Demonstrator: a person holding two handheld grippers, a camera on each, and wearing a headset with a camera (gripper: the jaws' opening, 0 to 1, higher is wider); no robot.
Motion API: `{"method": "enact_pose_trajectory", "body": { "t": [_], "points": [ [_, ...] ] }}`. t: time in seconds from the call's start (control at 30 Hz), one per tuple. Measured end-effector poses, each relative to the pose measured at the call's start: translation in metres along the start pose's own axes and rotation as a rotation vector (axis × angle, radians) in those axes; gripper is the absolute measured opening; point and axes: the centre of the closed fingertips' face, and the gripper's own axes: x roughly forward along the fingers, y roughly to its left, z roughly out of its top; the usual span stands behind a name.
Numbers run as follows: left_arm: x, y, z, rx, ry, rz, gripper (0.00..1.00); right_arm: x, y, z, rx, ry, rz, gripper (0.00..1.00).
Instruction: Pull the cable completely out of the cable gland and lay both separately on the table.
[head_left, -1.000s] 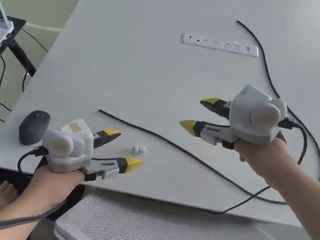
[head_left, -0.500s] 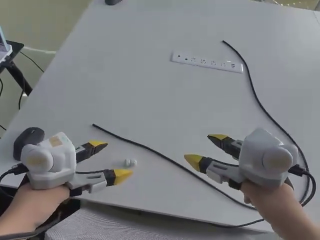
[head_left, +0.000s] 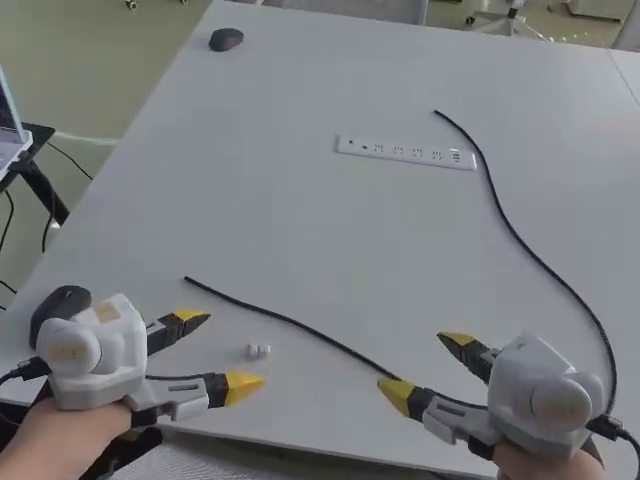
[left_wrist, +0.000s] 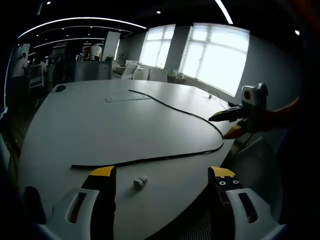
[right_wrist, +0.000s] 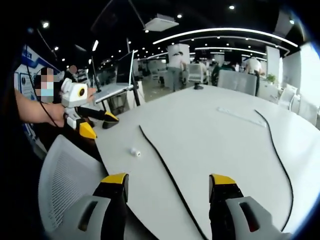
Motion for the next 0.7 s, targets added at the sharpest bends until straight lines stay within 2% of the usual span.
{"method": "enact_pose_trajectory", "body": {
  "t": [0.17,0.3,0.4,0.6,0.67,0.7],
  "points": [
    [0.0,-0.005,-0.002,0.009,0.013,-0.009,0.77,-0.005,0.005,-0.006,0.013,0.008,0.0,0.69],
    [-0.001,-0.005,0.0,0.003,0.002,-0.006,0.8,-0.004,0.012,-0.004,0.019,-0.011,0.011,0.73],
    [-0.001,-0.006,-0.002,0.004,0.011,-0.01,0.81,-0.003,0.017,-0.004,0.014,-0.015,0.029,0.8],
    [-0.004,-0.006,-0.003,0.008,0.017,-0.001,0.86,-0.007,0.014,0.001,0.024,-0.032,0.055,0.86],
    [-0.005,-0.004,-0.004,0.017,0.022,0.004,0.86,-0.008,0.015,-0.003,0.037,-0.014,0.088,0.86],
    [-0.005,-0.002,-0.005,0.019,0.026,0.006,0.87,-0.008,0.02,-0.008,0.042,0.01,0.133,0.85]
  ]
}}
